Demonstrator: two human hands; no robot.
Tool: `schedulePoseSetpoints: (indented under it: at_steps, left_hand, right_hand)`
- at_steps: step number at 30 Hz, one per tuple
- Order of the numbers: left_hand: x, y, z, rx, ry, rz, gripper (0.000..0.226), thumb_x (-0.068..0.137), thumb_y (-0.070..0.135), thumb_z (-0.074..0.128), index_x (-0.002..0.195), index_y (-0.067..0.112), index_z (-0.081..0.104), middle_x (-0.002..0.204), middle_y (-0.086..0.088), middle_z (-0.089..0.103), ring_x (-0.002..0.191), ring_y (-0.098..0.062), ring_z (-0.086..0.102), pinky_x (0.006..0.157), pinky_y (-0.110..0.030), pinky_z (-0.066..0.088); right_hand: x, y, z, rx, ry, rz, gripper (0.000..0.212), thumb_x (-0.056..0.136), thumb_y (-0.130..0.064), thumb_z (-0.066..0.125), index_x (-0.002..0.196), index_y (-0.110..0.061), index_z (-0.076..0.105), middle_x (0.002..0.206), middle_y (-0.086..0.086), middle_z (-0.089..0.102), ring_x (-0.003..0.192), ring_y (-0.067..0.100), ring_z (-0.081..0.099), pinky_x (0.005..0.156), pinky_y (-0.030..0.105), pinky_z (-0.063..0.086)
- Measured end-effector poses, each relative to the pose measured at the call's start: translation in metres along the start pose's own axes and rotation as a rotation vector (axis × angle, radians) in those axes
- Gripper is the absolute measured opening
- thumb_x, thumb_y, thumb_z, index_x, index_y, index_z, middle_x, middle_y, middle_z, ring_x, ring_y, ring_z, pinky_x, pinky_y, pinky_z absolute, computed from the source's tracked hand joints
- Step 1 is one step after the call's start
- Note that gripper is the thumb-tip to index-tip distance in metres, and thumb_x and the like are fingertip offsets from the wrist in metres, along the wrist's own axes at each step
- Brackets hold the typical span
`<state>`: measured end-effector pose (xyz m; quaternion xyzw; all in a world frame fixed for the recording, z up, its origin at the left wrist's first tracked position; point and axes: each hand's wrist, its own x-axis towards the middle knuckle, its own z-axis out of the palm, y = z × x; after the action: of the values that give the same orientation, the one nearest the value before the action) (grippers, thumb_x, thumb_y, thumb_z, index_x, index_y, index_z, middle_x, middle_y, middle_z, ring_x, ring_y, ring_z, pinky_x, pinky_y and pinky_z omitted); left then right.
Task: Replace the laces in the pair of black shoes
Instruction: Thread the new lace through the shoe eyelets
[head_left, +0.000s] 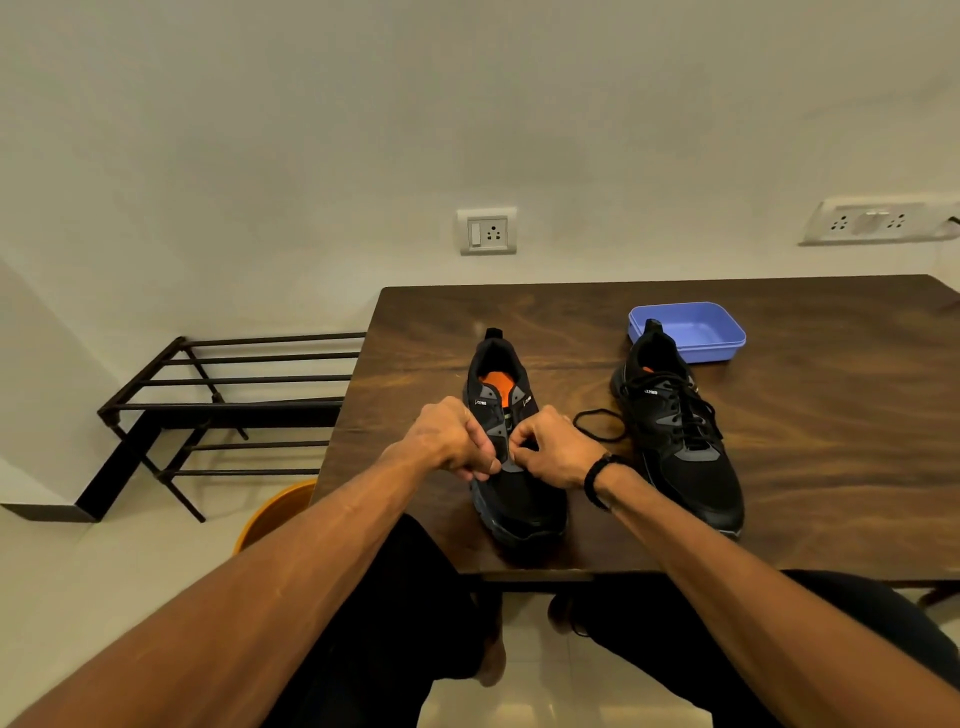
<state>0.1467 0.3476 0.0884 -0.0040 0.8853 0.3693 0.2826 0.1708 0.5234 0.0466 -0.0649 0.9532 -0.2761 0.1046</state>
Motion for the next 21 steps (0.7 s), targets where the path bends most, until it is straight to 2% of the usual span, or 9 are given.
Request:
schedulePoseSetpoints:
  at_steps: [3, 6, 9, 12, 14, 16, 19, 21]
  left_hand:
    - [0.001, 0.001, 0.001, 0.002, 0.01, 0.008, 0.017, 0.078, 0.007, 0.088, 0.092, 0.001, 0.079, 0.083, -0.009, 0.079, 0.075, -0.013, 0.077, 0.068, -0.023, 0.063]
    - [0.001, 0.001, 0.002, 0.006, 0.002, 0.008, 0.02, 0.079, 0.006, 0.087, 0.095, -0.001, 0.078, 0.085, -0.011, 0.08, 0.076, -0.014, 0.078, 0.069, -0.024, 0.063]
    - [0.001, 0.0, 0.002, 0.004, -0.009, 0.005, 0.021, 0.079, 0.004, 0.087, 0.096, -0.003, 0.078, 0.087, -0.014, 0.079, 0.076, -0.016, 0.077, 0.068, -0.024, 0.064]
    - [0.002, 0.0, 0.002, -0.001, -0.01, -0.007, 0.019, 0.079, 0.004, 0.087, 0.094, -0.002, 0.078, 0.083, -0.012, 0.079, 0.076, -0.016, 0.078, 0.068, -0.024, 0.063]
    - [0.002, 0.0, 0.001, -0.011, -0.01, -0.015, 0.017, 0.078, 0.005, 0.088, 0.092, 0.0, 0.079, 0.082, -0.011, 0.079, 0.078, -0.016, 0.079, 0.069, -0.024, 0.063]
    - [0.002, -0.001, 0.001, -0.012, -0.003, -0.018, 0.016, 0.078, 0.006, 0.088, 0.09, 0.002, 0.078, 0.081, -0.01, 0.079, 0.078, -0.016, 0.078, 0.072, -0.026, 0.063]
    - [0.002, -0.003, 0.002, -0.017, 0.027, -0.01, 0.014, 0.076, 0.005, 0.089, 0.085, 0.005, 0.078, 0.076, -0.008, 0.079, 0.074, -0.015, 0.078, 0.074, -0.028, 0.064]
    - [0.001, -0.004, 0.002, -0.02, 0.045, 0.0, 0.015, 0.074, 0.004, 0.09, 0.084, 0.005, 0.079, 0.075, -0.007, 0.078, 0.072, -0.014, 0.078, 0.069, -0.025, 0.063]
  right_hand:
    - [0.004, -0.002, -0.008, -0.03, -0.051, -0.041, 0.023, 0.094, -0.016, 0.069, 0.072, -0.023, 0.072, 0.077, -0.001, 0.067, 0.073, 0.015, 0.063, 0.069, 0.035, 0.055]
    - [0.008, -0.005, -0.016, -0.087, -0.114, -0.058, 0.012, 0.094, -0.011, 0.069, 0.086, -0.012, 0.078, 0.075, -0.002, 0.067, 0.069, 0.012, 0.061, 0.068, 0.03, 0.053]
    - [0.008, -0.009, -0.017, -0.111, -0.118, -0.058, 0.016, 0.09, -0.005, 0.068, 0.079, -0.013, 0.076, 0.076, -0.001, 0.069, 0.068, 0.01, 0.06, 0.064, 0.022, 0.049]
    - [0.009, -0.007, -0.011, -0.106, -0.081, -0.044, 0.027, 0.087, -0.005, 0.065, 0.066, -0.021, 0.067, 0.085, 0.004, 0.069, 0.08, 0.019, 0.066, 0.067, 0.026, 0.05]
    - [0.007, -0.004, -0.008, -0.067, -0.056, -0.038, 0.028, 0.088, -0.009, 0.065, 0.064, -0.023, 0.065, 0.087, 0.004, 0.067, 0.082, 0.02, 0.065, 0.069, 0.03, 0.054]
    - [0.003, 0.0, -0.005, -0.007, -0.032, -0.036, 0.026, 0.09, -0.013, 0.064, 0.066, -0.021, 0.067, 0.092, 0.005, 0.064, 0.082, 0.018, 0.063, 0.068, 0.032, 0.055]
    - [-0.003, 0.004, -0.003, 0.049, -0.028, -0.027, 0.023, 0.093, -0.012, 0.06, 0.073, -0.019, 0.068, 0.101, 0.008, 0.058, 0.084, 0.014, 0.059, 0.062, 0.025, 0.048]
    - [-0.004, 0.004, -0.007, 0.092, -0.046, -0.038, 0.019, 0.096, -0.009, 0.058, 0.081, -0.011, 0.071, 0.093, 0.01, 0.063, 0.072, 0.008, 0.057, 0.057, 0.021, 0.047]
